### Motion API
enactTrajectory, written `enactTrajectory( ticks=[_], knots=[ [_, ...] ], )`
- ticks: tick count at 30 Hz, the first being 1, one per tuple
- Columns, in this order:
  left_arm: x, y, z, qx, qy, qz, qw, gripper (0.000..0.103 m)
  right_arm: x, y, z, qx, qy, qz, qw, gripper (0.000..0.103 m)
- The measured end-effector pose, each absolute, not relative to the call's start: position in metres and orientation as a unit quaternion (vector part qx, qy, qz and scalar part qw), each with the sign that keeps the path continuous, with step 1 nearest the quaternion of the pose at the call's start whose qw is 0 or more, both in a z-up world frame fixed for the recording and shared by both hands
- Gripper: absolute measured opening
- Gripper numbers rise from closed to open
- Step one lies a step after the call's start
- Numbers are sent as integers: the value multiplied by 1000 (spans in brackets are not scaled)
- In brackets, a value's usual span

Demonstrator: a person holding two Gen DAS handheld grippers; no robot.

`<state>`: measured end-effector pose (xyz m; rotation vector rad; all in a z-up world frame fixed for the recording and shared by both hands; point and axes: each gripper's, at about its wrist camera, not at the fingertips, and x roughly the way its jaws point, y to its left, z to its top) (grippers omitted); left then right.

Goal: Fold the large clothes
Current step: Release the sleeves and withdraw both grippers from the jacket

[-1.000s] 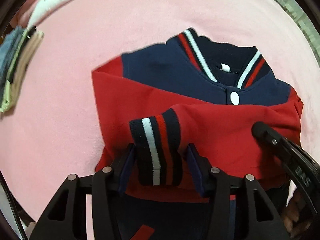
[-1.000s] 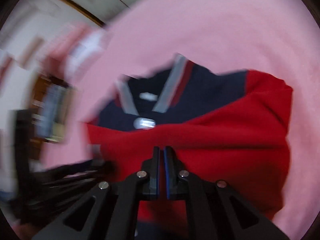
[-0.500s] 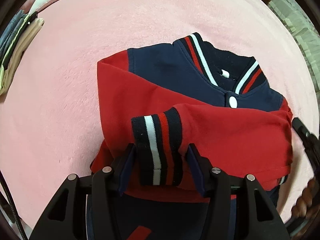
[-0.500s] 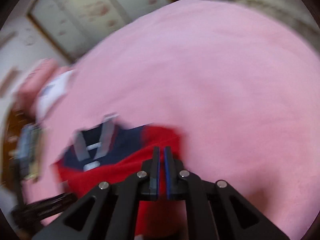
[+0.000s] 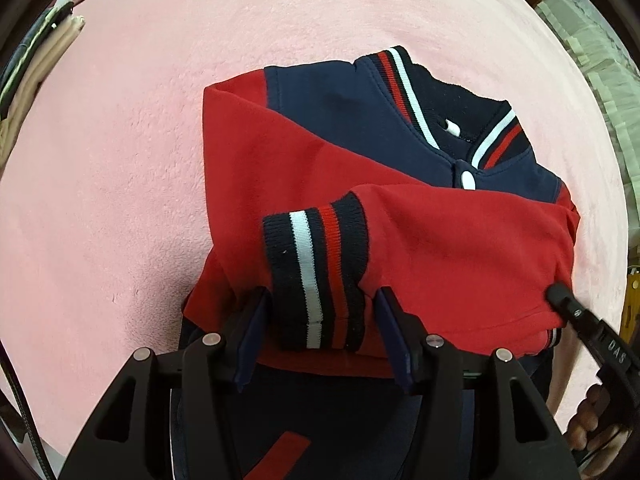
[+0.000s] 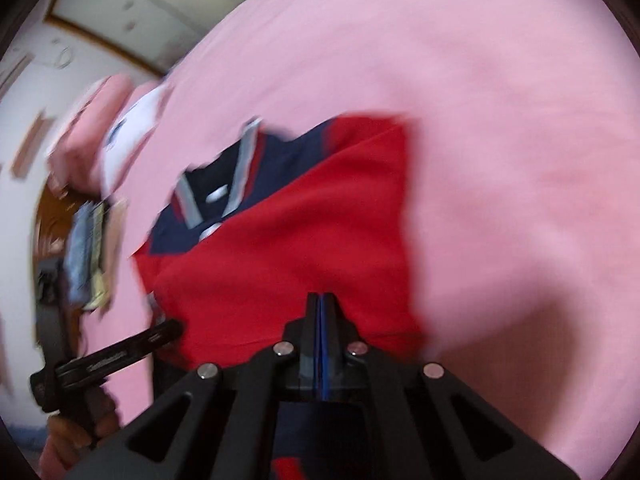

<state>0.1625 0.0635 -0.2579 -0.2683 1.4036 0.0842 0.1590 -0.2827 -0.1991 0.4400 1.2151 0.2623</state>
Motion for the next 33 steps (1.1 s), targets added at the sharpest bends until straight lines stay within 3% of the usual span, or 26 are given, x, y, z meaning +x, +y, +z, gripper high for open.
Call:
enactTrajectory(
  ticks=[5, 12, 19, 22, 24, 25, 29, 33],
  knots=[
    [163, 60, -248, -129, 647, 59, 749, 54, 152, -317, -183, 129, 559, -1, 819, 0],
    [143, 48, -203, -96, 641, 65, 758, 55, 131, -332, -166, 207, 569, 17, 796, 3],
    [115, 37, -191, -51, 644, 39, 762, 73, 99, -288, -170, 175, 619, 42, 764, 6],
    [100, 29, -192, -45, 651, 21, 757, 73, 86, -258, -173, 156, 629, 46, 760, 29],
    [89, 29, -190, -61, 659, 0, 750, 73, 77, -243, -168, 145, 620, 41, 770, 60],
    [85, 29, -187, -63, 659, -5, 750, 74, 71, -239, -163, 142, 613, 38, 777, 65],
    [71, 23, -179, -45, 656, -25, 753, 85, 54, -222, -150, 137, 602, 29, 786, 67],
    [53, 25, -164, -17, 648, -39, 761, 85, 43, -212, -143, 139, 602, 20, 786, 68]
  ],
)
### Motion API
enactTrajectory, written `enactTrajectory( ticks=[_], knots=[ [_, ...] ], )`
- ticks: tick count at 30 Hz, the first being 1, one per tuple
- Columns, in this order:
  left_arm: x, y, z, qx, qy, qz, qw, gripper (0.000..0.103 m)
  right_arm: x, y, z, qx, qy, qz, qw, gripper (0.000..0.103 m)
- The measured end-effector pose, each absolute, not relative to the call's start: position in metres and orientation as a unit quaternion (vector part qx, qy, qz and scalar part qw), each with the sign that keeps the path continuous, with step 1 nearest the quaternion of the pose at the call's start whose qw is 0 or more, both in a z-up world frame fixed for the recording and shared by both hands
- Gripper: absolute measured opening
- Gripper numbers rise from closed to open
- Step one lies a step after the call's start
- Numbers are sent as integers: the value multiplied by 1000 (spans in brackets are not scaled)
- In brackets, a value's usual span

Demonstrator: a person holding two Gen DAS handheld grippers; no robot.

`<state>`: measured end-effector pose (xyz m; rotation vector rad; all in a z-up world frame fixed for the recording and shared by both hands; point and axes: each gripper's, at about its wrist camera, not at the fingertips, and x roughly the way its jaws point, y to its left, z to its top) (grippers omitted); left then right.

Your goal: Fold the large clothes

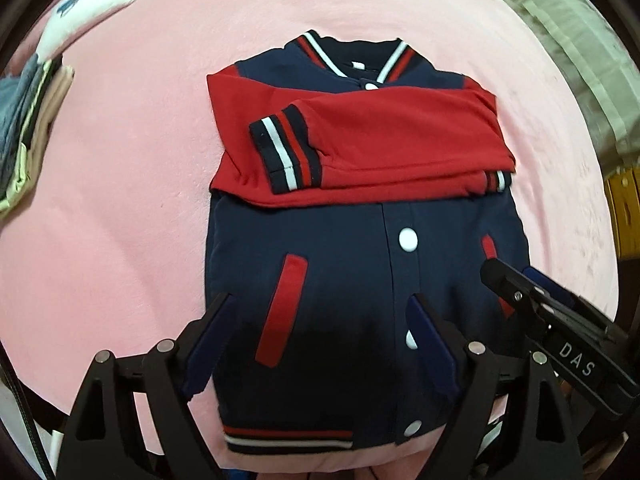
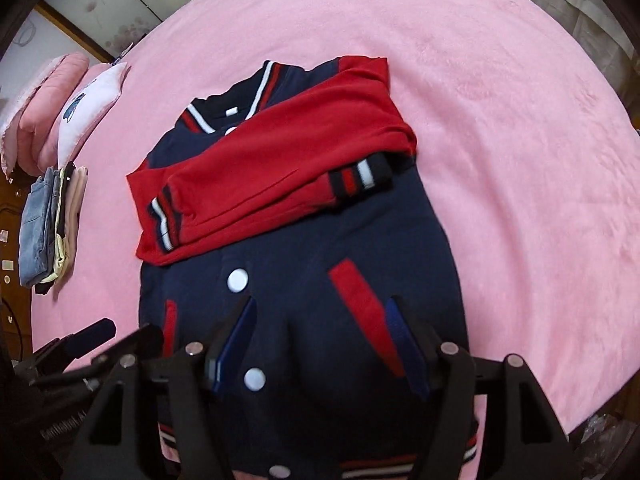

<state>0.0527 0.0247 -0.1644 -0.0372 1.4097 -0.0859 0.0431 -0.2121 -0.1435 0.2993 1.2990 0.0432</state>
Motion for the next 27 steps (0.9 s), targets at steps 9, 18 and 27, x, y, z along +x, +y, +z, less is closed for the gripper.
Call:
enactTrajectory(
  ticks=[9, 18, 27],
  knots=[
    [23, 25, -159, -12, 657, -41, 753, 85, 16, -198, -133, 96, 598, 6, 796, 75],
    [-6, 29, -157, -38, 653, -16, 756, 85, -14, -207, -128, 121, 593, 34, 795, 75],
    [-42, 58, -163, -58, 632, 41, 771, 85, -53, -221, -120, 96, 564, 51, 819, 75]
  ],
)
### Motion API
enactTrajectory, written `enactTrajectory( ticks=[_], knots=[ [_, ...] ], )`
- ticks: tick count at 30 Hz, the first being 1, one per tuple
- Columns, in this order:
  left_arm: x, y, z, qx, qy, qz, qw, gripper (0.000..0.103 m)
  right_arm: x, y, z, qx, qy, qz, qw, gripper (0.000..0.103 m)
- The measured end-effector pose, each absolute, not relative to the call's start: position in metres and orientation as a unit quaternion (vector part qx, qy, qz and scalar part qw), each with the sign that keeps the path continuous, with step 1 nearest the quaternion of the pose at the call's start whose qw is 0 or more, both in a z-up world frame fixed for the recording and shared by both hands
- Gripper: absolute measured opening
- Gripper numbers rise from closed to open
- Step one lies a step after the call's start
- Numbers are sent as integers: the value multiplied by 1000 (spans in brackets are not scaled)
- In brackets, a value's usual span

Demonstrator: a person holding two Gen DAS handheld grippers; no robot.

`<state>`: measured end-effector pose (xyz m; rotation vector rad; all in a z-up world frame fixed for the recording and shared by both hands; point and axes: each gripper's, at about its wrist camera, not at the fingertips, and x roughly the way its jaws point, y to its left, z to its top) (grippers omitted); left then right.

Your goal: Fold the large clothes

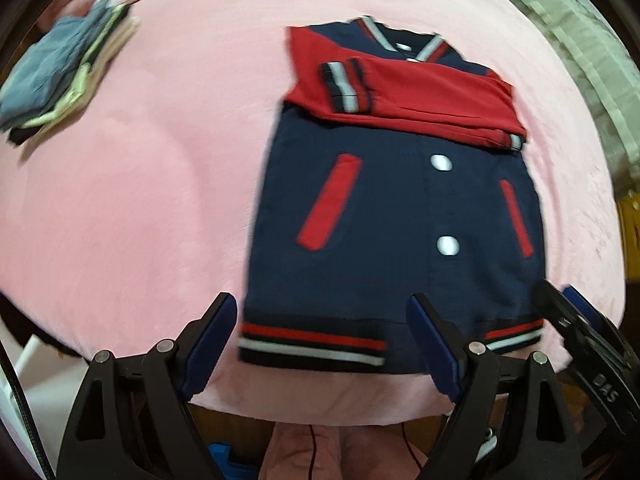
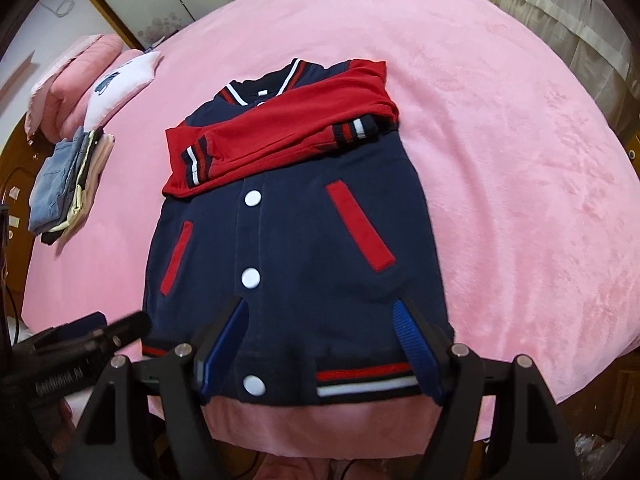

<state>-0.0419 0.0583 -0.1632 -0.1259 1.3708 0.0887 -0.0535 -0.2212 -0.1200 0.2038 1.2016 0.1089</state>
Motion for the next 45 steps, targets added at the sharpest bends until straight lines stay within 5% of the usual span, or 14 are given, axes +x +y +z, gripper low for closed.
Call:
enactTrajectory(
  ticks=[21, 23, 27, 30, 35, 38, 45],
  knots=[
    [-109, 167, -245, -319, 568, -50, 757, 85, -109, -324, -192, 257, 533, 23, 806, 73],
    [-105, 162, -251, -308, 576, -40, 756, 73, -107, -327, -198, 264, 533, 23, 803, 66],
    [-99, 144, -254, -282, 585, -32, 759, 70, -106, -334, -204, 290, 533, 36, 794, 56],
    [-96, 130, -251, -270, 594, -40, 757, 58, -104, -335, -206, 307, 539, 50, 783, 45],
    [-91, 121, -250, -271, 615, -19, 740, 31, -98, -323, -209, 314, 558, 81, 764, 33],
    [-89, 123, -248, -312, 614, -10, 725, 13, -93, -318, -212, 325, 569, 93, 750, 12],
    [-87, 131, -228, -383, 615, 10, 689, 10, -92, -317, -197, 418, 550, 87, 718, 10]
  ],
)
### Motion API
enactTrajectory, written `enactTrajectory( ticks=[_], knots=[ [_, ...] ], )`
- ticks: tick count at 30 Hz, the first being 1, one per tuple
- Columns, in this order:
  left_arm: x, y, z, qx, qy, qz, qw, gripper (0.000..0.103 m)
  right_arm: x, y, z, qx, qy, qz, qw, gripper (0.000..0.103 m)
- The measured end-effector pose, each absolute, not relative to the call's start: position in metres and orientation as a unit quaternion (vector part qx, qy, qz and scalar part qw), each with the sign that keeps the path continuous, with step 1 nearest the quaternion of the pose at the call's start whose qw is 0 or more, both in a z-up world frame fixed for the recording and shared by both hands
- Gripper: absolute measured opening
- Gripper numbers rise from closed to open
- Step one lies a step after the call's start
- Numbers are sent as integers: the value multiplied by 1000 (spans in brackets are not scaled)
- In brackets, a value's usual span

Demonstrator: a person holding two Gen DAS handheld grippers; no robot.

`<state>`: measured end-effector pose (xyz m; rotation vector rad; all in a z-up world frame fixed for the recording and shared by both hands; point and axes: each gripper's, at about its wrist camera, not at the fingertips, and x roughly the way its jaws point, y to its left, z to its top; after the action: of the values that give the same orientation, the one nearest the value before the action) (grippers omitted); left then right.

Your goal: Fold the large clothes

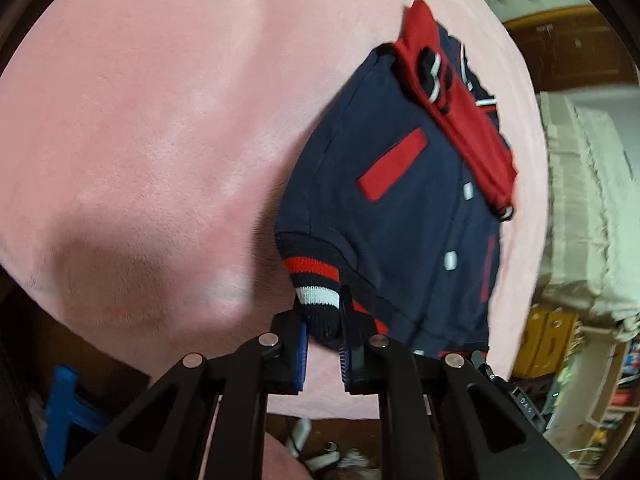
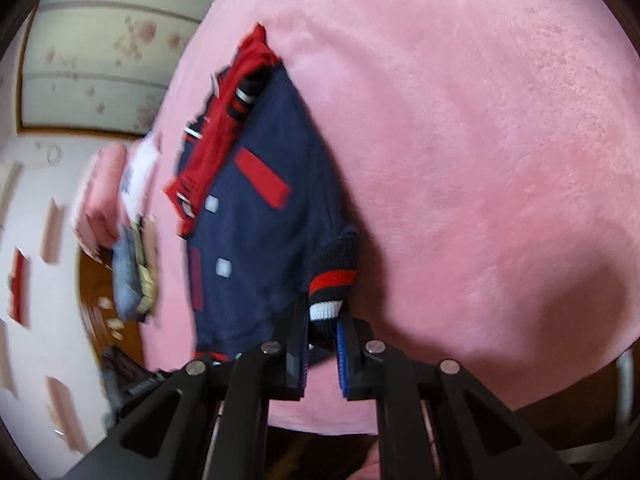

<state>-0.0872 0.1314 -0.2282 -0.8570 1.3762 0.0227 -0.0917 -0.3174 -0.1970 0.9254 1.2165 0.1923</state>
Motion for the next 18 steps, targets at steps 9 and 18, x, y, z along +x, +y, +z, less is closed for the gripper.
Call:
enactTrajectory(
  ticks=[9, 18],
  knots=[
    [-51, 141, -163, -388, 604, 7, 696, 10, -52, -312, -131, 478, 463, 131, 735, 10],
    [53, 162, -113, -388, 576, -10, 719, 10, 21, -310, -77, 476, 408, 130, 768, 10]
  ],
)
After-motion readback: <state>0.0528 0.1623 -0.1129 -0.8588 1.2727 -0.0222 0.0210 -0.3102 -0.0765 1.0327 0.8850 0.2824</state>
